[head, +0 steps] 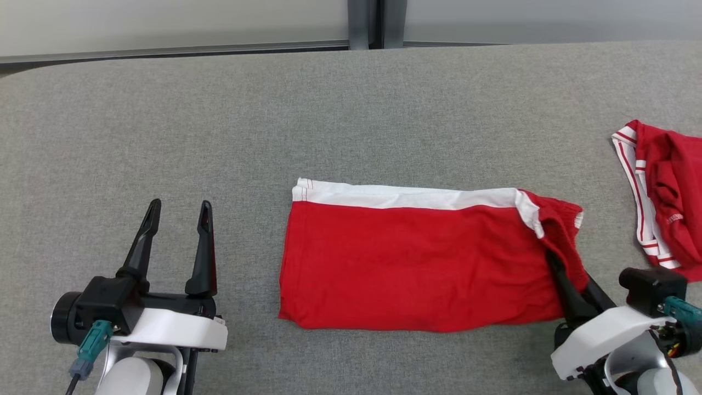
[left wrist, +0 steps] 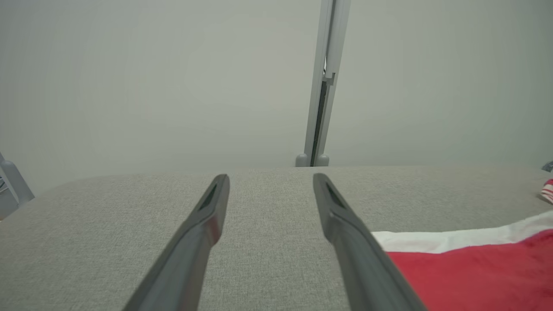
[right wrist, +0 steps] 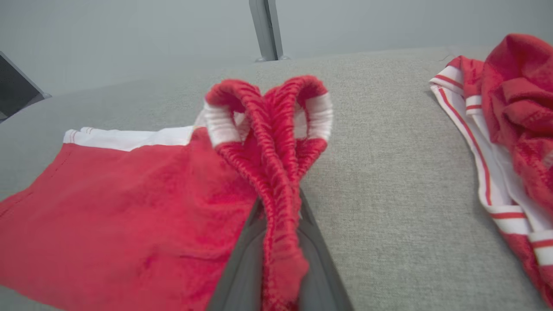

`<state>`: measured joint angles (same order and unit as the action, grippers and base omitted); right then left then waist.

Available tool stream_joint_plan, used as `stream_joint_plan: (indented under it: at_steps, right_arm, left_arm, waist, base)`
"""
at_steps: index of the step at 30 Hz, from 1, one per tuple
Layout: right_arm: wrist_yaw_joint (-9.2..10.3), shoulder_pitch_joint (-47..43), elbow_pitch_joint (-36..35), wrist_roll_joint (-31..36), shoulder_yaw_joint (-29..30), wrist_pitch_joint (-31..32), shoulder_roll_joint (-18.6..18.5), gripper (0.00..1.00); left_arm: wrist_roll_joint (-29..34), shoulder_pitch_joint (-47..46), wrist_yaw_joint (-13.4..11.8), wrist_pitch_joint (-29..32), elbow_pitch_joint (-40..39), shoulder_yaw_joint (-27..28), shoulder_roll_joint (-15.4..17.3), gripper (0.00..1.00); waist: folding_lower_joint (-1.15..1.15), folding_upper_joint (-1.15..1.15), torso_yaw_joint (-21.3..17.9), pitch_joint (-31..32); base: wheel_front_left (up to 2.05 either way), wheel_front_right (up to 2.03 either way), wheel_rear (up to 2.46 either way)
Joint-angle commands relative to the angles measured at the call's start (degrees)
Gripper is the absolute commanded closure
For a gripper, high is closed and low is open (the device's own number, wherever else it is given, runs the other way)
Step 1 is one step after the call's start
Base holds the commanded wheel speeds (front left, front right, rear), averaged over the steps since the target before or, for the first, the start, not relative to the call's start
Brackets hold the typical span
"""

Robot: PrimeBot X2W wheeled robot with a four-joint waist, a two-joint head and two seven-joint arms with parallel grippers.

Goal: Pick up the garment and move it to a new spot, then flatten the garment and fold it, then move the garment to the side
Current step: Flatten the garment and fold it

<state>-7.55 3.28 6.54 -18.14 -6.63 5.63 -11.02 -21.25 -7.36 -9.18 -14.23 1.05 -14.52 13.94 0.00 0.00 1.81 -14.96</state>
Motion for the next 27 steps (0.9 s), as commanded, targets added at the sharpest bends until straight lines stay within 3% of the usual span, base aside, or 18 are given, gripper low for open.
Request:
stream_joint_plan:
  at_steps: [1,5,10,18,27]
  right_arm:
    - [0.12,-0.2,-1.6,-1.3,-0.6,1.3,0.3,1.0]
    - [0.07,2.1,-7.2,-8.7,-4.1,7.1,1.9,1.0]
    - [0.07,6.4,-7.5,-13.4,-10.8,10.8,3.8,1.0]
    - [0.07,14.8,4.7,-16.8,-21.7,8.8,7.3,1.0]
    - [0.07,20.9,13.8,-21.9,-27.1,1.9,8.0,1.0]
  left_arm:
    - [-0.1,0.3,-0.3,-0.2,0.0,0.1,0.4,0.0]
    - [0.0,0.0,-0.3,0.3,-0.4,-0.5,0.4,0.0]
    - [-0.1,-1.0,0.0,0.2,-0.4,-1.1,0.0,0.0]
    - [-0.5,-3.1,0.9,-0.2,1.1,-1.8,-1.0,0.0]
    - [-0.6,-4.4,1.6,-0.7,2.9,-1.7,-1.7,0.0]
  waist:
    - [0.0,0.0,-0.1,0.3]
    - [0.0,0.0,0.5,0.6]
    - [0.0,0.0,2.6,-0.2]
    - [0.0,0.0,6.7,-2.1]
    - [0.0,0.0,8.1,-3.1]
  base:
    - [0.0,0.0,0.0]
    - [0.0,0.0,0.0]
    - [0.0,0.0,0.0]
    - [0.0,0.0,0.0]
    - [0.0,0.0,0.0]
